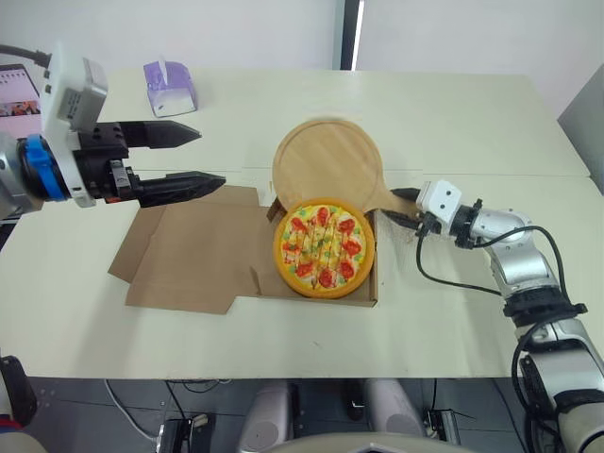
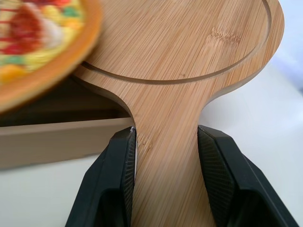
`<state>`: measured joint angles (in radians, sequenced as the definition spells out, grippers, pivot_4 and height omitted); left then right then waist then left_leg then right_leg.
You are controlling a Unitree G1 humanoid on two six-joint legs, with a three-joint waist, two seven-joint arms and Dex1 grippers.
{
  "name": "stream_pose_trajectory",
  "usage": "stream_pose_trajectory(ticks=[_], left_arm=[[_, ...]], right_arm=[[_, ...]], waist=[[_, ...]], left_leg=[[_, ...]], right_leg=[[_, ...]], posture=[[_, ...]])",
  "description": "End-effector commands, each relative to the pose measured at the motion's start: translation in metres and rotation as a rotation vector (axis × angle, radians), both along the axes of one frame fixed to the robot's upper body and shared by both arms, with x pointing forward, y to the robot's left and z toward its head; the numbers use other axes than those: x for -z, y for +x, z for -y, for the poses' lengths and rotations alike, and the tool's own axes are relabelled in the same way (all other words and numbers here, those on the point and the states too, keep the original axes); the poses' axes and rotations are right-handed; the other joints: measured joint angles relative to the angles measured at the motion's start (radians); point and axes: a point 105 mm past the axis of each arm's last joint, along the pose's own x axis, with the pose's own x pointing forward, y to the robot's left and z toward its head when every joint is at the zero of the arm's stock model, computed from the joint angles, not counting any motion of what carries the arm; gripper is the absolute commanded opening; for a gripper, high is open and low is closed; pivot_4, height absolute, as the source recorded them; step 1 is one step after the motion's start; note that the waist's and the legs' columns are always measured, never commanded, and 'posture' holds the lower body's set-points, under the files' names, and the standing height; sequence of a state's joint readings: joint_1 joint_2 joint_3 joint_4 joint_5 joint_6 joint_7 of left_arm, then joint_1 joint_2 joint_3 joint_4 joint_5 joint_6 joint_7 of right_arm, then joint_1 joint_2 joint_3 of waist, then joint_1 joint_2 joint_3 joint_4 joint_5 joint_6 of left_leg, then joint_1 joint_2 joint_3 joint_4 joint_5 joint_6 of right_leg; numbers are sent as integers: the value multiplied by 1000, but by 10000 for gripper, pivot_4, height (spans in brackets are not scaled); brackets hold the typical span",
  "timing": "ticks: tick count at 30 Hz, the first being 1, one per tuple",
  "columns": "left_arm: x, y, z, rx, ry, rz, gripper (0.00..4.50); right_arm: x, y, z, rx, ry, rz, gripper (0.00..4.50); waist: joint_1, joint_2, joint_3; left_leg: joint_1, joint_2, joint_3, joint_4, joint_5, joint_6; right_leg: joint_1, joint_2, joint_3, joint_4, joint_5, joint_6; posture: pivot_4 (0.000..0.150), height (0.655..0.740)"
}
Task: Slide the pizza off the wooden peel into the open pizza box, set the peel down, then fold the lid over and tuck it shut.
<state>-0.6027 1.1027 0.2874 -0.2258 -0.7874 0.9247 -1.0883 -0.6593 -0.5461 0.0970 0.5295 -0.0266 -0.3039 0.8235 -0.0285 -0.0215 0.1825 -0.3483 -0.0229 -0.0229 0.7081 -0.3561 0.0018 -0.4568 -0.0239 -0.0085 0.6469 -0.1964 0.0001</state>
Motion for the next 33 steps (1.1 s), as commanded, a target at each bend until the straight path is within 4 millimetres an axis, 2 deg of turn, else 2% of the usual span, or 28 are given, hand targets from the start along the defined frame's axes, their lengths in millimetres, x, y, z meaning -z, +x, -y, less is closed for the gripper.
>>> stream_pose_trajectory(ticks=[1,8,12,15,19,24,27,33], left_arm=[[-12,-2,0,10,14,55,45000],[-9,-1,5,41,11,58,45000],[-7,-1,21,121,3,64,45000],[-11,0,45,210,-39,94,45000],[-16,5,85,332,-118,142,45000],[-12,12,119,422,-168,174,45000],[-7,19,139,471,-187,189,45000],[-2,23,163,583,-196,182,45000]], right_arm=[[-51,11,12,62,51,227,16476],[-83,17,37,135,60,327,16476],[-84,7,56,151,110,197,16476],[-78,-8,76,216,176,49,16476],[-65,-34,120,427,271,-90,16476],[-31,-76,171,736,319,-222,16476],[-13,-103,181,848,340,-283,16476],[16,-143,179,974,418,-424,16476]], waist=[[-1,0,0],[2,0,0],[5,0,0],[15,0,0],[33,0,0],[46,1,-1],[52,1,-1],[27,4,-2]], left_leg=[[0,0,0,0,0,0],[-1,0,0,0,0,0],[-1,0,0,0,0,0],[-1,0,-1,2,0,0],[-3,0,-2,4,0,1],[-3,-1,-1,4,0,1],[-3,0,-1,4,0,1],[2,1,2,4,0,1]], right_leg=[[0,0,0,0,0,0],[0,0,0,-1,0,0],[1,0,0,-1,0,0],[1,0,-1,0,0,0],[1,0,-1,0,0,0],[1,0,0,0,1,1],[1,0,0,1,1,1],[4,3,4,1,0,1]], posture=[[1500,7400],[1500,7400],[1500,7400],[1500,7400],[1500,7400],[1500,7400],[1500,7400],[1500,7400]])
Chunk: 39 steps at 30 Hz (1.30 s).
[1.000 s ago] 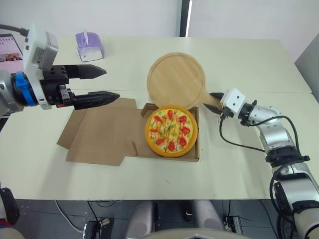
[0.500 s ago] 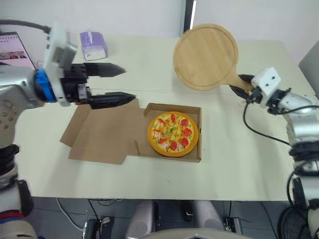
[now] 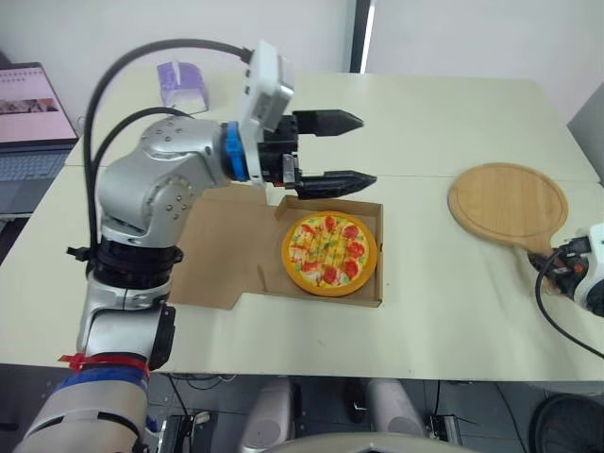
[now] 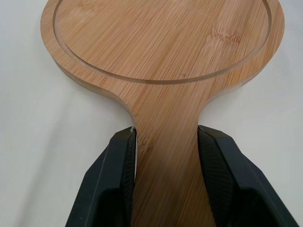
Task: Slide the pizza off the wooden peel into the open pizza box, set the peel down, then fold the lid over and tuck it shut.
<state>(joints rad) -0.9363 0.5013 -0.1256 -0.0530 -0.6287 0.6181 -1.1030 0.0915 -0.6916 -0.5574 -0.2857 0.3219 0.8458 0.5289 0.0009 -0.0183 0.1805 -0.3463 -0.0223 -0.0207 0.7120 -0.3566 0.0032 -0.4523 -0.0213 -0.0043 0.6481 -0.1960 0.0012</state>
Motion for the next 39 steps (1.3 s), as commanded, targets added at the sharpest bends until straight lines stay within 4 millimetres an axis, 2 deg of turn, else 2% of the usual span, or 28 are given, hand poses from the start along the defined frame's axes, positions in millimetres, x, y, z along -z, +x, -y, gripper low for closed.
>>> stream_pose_trajectory(ticks=[1,6,10,14,16,20,24,27,31,33,34,36,39], left_arm=[[-9,-3,6,57,-5,51,45000],[-5,-4,8,90,10,49,45000],[-4,-5,7,92,24,43,45000],[-4,-6,0,63,33,38,45000],[-1,-6,-6,32,35,25,45000],[4,-3,-25,-78,20,-18,45000],[16,6,-58,-334,-62,-111,45000],[28,-3,-80,-466,-123,-191,45000],[38,-14,-117,-689,-229,-272,45000],[55,-24,-146,-842,-255,-327,45000],[68,-36,-168,-936,-293,-387,45000],[85,-59,-196,-1056,-341,-466,45000],[109,-95,-222,-1179,-387,-594,45000]], right_arm=[[-19,-14,-5,30,10,51,16476],[-11,-28,-1,90,45,11,16476],[-13,-27,9,111,37,16,29596],[-53,-1,10,61,-85,135,43321],[-77,19,-2,-20,-145,204,44603],[-115,57,-55,-286,-172,316,44603],[-129,85,-117,-574,-159,354,44603],[-139,97,-152,-712,-130,399,44603],[-149,100,-202,-928,-50,440,44603],[-153,98,-232,-1038,-11,464,44603],[-151,98,-251,-1111,-12,458,44603],[-146,92,-276,-1233,-8,438,44603],[-146,71,-304,-1410,53,424,44603]], waist=[[-4,1,-1],[-2,2,-1],[-1,2,-1],[-4,2,-1],[-12,2,-1],[-30,2,-1],[-31,1,-1],[-28,0,0],[-13,-1,0],[-9,0,0],[-10,0,0],[-26,0,0],[-20,-3,0]], left_leg=[[0,0,-1,0,0,0],[1,0,-2,0,-2,3],[1,0,-2,1,-2,3],[1,-1,-2,1,-2,4],[1,0,-1,0,-2,4],[3,2,-2,-1,-2,4],[4,2,-4,-1,-2,3],[3,1,-5,0,-1,2],[0,1,-5,0,0,0],[-1,1,-5,0,0,0],[0,0,-5,0,0,0],[0,1,-4,-1,0,-1],[-1,2,-6,-1,0,-1]], right_leg=[[0,1,0,0,0,0],[2,1,-2,-1,0,0],[3,1,-3,-1,0,0],[3,1,-3,-2,0,0],[4,1,-2,-2,0,0],[5,3,-2,-1,0,0],[5,1,-4,-2,0,0],[4,0,-4,-3,0,0],[1,-2,-5,-3,0,0],[1,-2,-6,-3,0,0],[1,-2,-5,-3,0,0],[-1,-2,-5,-3,0,-1],[-2,-2,-6,-2,0,-2]], posture=[[1500,7400],[1500,7400],[1500,7400],[1500,7400],[1500,7400],[1500,7400],[1500,7400],[1500,7400],[1500,7400],[1500,7400],[1500,7400],[1500,7400],[1500,7400]])
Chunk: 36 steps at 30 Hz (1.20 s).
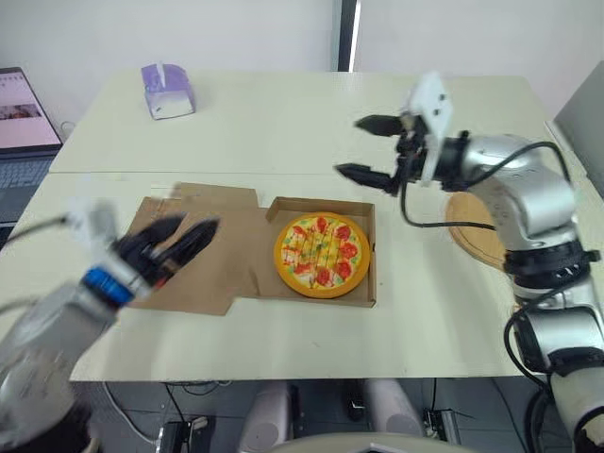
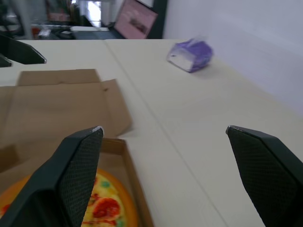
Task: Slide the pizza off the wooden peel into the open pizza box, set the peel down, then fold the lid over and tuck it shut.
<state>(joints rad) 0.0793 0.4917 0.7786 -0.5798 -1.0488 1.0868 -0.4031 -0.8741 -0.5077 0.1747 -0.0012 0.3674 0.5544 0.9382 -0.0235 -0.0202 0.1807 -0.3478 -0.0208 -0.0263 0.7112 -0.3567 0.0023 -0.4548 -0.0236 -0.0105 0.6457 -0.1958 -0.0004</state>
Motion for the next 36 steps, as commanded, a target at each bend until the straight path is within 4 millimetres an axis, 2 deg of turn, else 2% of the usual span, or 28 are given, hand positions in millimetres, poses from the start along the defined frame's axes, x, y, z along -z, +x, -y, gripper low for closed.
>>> stream_pose_trajectory(ticks=[1,4,6,9,12,17,27,31,36], left_arm=[[0,-41,-21,-105,-64,-17,45000],[20,-79,-38,-225,-201,-99,45000],[30,-95,-45,-294,-275,-124,45000],[49,-109,-53,-391,-373,-162,45000],[60,-114,-53,-418,-441,-170,45000],[62,-98,-54,-420,-527,-115,45000],[82,-59,-51,-375,-639,-189,45000],[88,-50,-40,-309,-678,-242,45000],[93,-43,-41,-298,-716,-279,45000]], right_arm=[[-14,-28,-32,-223,16,33,44603],[-14,-45,-51,-335,18,45,44603],[-15,-51,-58,-369,32,44,44603],[-13,-60,-66,-436,20,49,44603],[-6,-65,-71,-472,-16,76,44603],[-4,-69,-75,-464,-12,72,44603],[-7,-63,-67,-385,-12,83,44603],[-9,-61,-63,-346,-14,90,44603],[-10,-60,-60,-327,-17,91,44603]], waist=[[9,-1,0],[21,-1,0],[26,-2,-1],[32,-2,-1],[27,-2,-1],[23,-2,-2],[20,-3,-2],[22,-3,-3],[23,-2,-3]], left_leg=[[0,0,0,0,0,0],[1,-1,0,1,0,0],[1,-2,0,1,0,0],[2,-2,-3,1,-2,4],[3,-2,-2,1,-2,4],[4,-1,-3,1,-2,4],[4,-1,-3,0,-2,4],[4,-1,-3,0,-2,4],[4,-2,-3,0,-2,4]], right_leg=[[0,0,0,0,0,0],[2,-2,0,-1,0,0],[3,-3,-1,-1,0,0],[5,-3,-3,-1,-1,-1],[5,-3,-3,-1,-1,-2],[5,-1,-3,0,-1,-2],[5,-1,-3,0,-1,-2],[5,-2,-3,0,-1,-2],[5,-2,-3,0,-1,-2]], posture=[[1500,7400],[1500,7400],[1500,7400],[1500,7400],[1500,7400],[1500,7400],[1500,7400],[1500,7400],[1500,7400]])
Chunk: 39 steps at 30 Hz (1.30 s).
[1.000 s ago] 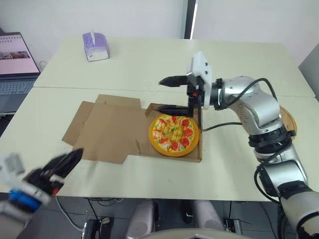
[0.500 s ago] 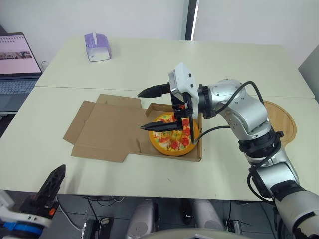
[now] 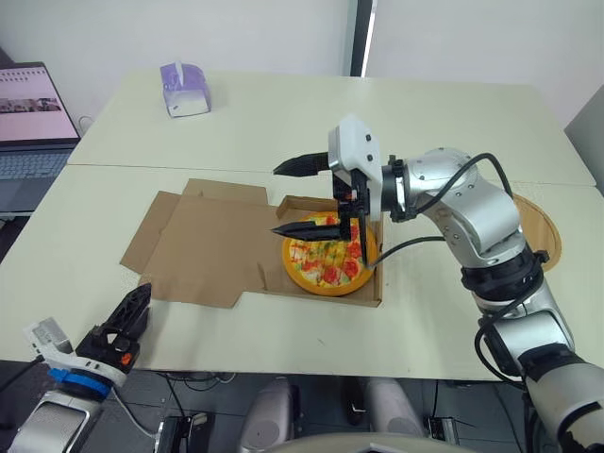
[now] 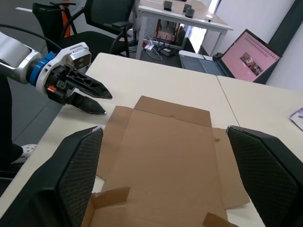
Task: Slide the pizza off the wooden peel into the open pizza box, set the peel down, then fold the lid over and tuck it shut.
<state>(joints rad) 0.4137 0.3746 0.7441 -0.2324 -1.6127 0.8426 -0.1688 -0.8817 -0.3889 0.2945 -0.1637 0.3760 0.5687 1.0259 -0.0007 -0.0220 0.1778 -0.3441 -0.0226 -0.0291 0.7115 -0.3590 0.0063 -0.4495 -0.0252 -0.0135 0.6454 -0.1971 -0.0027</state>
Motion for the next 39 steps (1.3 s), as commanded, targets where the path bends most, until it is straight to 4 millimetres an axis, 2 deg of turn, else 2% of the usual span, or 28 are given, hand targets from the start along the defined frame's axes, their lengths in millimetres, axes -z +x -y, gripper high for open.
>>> stream_pose_trajectory(ticks=[1,8,18,21,33,39], left_arm=[[11,4,7,44,-44,-54,45000],[12,19,9,55,-55,-48,45000],[17,29,1,35,1,-51,45000],[15,31,0,32,4,-33,39149],[14,36,-4,23,21,-29,203],[2,43,-4,43,61,-2,203]], right_arm=[[-13,-5,3,3,32,42,44603],[-16,-5,5,20,36,45,44603],[-17,-3,6,32,33,57,44603],[-17,-2,8,35,31,55,45000],[-16,0,10,51,30,52,45000],[-11,9,20,102,25,48,45000]], waist=[[0,1,0],[4,5,-2],[4,8,-5],[2,10,-5],[0,11,-6],[0,11,-6]], left_leg=[[0,0,0,0,0,0],[0,-1,-1,0,0,0],[0,-1,-1,0,0,0],[0,-1,-1,-1,0,0],[0,0,-2,-1,0,0],[0,0,-2,-2,0,-1]], right_leg=[[0,0,0,0,0,0],[0,-1,0,0,0,0],[0,0,-1,0,0,0],[1,0,-1,0,0,0],[0,0,-1,0,0,0],[0,0,-1,0,0,0]], posture=[[1500,7400],[1500,7400],[1500,7400],[1500,7400],[1500,7400],[1500,7400]])
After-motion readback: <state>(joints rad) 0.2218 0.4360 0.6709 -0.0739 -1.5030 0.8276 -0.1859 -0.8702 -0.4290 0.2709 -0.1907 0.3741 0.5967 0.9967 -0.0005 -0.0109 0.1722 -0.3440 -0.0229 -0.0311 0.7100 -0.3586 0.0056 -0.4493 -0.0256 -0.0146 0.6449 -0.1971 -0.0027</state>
